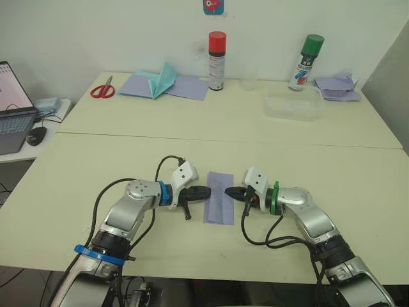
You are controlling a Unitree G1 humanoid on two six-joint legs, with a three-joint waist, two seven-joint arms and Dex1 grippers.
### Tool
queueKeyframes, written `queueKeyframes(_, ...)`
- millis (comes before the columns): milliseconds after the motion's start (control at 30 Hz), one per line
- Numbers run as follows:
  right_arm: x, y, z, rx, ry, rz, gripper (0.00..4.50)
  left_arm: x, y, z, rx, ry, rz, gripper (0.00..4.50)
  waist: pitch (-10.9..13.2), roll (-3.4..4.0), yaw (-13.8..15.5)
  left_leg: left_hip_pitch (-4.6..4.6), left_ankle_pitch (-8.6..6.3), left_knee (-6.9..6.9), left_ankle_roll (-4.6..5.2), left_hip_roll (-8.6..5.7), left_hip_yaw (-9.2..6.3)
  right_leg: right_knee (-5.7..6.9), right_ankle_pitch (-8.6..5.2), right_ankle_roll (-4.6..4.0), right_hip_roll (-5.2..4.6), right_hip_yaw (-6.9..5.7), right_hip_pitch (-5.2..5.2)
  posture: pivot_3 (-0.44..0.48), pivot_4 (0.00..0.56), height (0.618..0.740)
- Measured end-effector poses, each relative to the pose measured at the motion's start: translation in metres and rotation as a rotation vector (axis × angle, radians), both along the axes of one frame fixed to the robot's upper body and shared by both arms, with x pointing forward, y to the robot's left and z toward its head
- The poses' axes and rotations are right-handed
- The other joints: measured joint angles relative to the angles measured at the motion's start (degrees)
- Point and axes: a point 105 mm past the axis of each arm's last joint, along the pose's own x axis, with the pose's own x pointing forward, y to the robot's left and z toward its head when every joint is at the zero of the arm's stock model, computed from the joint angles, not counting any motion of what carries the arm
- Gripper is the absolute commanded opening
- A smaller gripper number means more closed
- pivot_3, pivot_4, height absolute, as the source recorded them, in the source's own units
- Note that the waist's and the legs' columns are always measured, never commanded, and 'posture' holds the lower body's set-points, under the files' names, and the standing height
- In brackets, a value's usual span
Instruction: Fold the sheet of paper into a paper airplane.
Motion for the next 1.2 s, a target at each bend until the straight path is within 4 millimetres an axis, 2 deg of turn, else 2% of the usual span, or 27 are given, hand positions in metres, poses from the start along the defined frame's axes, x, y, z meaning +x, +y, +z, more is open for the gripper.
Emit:
queueKeyframes(200, 0.000, -0.001, 0.000, 0.016, 0.032, -0.014, 0.05, 0.004, -0.011, 0.011, -0.026, -0.031, -0.033, 0.00, 0.0, 0.00, 0.0, 0.00, 0.00, 0.00, 0.00, -0.01, 0.00, 0.00, 0.00, 0.01, 0.00, 0.00, 0.02, 0.000, 0.150, 0.740)
queueKeyframes(300, 0.000, -0.005, 0.002, 0.039, 0.079, -0.038, 0.60, 0.005, -0.019, 0.011, -0.047, -0.031, -0.043, 0.00, 0.0, -0.01, 0.1, -0.02, 0.00, 0.00, 0.00, -0.01, -0.01, -0.01, -0.01, 0.02, 0.00, -0.02, 0.01, 0.000, 0.150, 0.740)
queueKeyframes(333, -0.001, -0.005, 0.003, 0.051, 0.106, -0.043, 0.86, 0.007, -0.019, 0.011, -0.047, -0.032, -0.044, 0.00, 0.0, -0.02, 0.1, -0.03, 0.00, 0.00, 0.00, -0.01, -0.02, -0.01, -0.01, 0.02, 0.00, -0.02, 0.01, 0.000, 0.150, 0.740)
queueKeyframes(567, -0.011, -0.017, 0.012, 0.113, 0.319, -0.086, 3.38, 0.010, -0.023, 0.007, -0.031, -0.043, -0.058, 0.00, 0.1, -0.02, 0.1, -0.08, 0.00, 0.00, 0.00, 0.01, -0.02, -0.03, -0.01, 0.01, -0.02, -0.02, -0.03, 0.000, 0.150, 0.740)
queueKeyframes(667, -0.021, -0.024, 0.018, 0.118, 0.438, -0.080, 3.38, 0.008, -0.026, 0.006, -0.029, -0.042, -0.071, 0.00, 0.1, 0.00, 0.1, -0.19, 0.00, 0.01, 0.01, 0.00, -0.04, -0.04, -0.01, 0.01, -0.01, -0.04, -0.12, 0.000, 0.150, 0.740)
queueKeyframes(767, -0.024, -0.018, 0.027, 0.218, 0.588, -0.098, 3.38, 0.009, -0.029, 0.006, -0.029, -0.049, -0.080, 0.00, 0.1, 0.00, 0.0, -0.31, 0.00, 0.01, 0.01, 0.01, -0.06, -0.03, 0.00, 0.00, 0.00, -0.04, -0.21, 0.000, 0.150, 0.740)
queueKeyframes(1067, -0.007, -0.006, 0.049, 0.451, 0.830, -0.232, 3.38, 0.007, -0.040, 0.009, -0.050, -0.054, -0.119, 0.00, 0.1, 0.02, 0.0, -0.44, -0.01, 0.02, 0.01, 0.00, -0.08, -0.06, -0.01, 0.02, -0.01, -0.08, -0.29, 0.000, 0.150, 0.740)
queueKeyframes(1200, -0.007, -0.009, 0.046, 0.454, 0.882, -0.280, 3.38, 0.005, -0.043, 0.011, -0.054, -0.059, -0.132, 0.00, 0.1, 0.03, 0.0, -0.57, -0.01, 0.02, 0.03, -0.01, -0.12, -0.08, -0.02, 0.04, -0.01, -0.09, -0.37, 0.000, 0.150, 0.740)
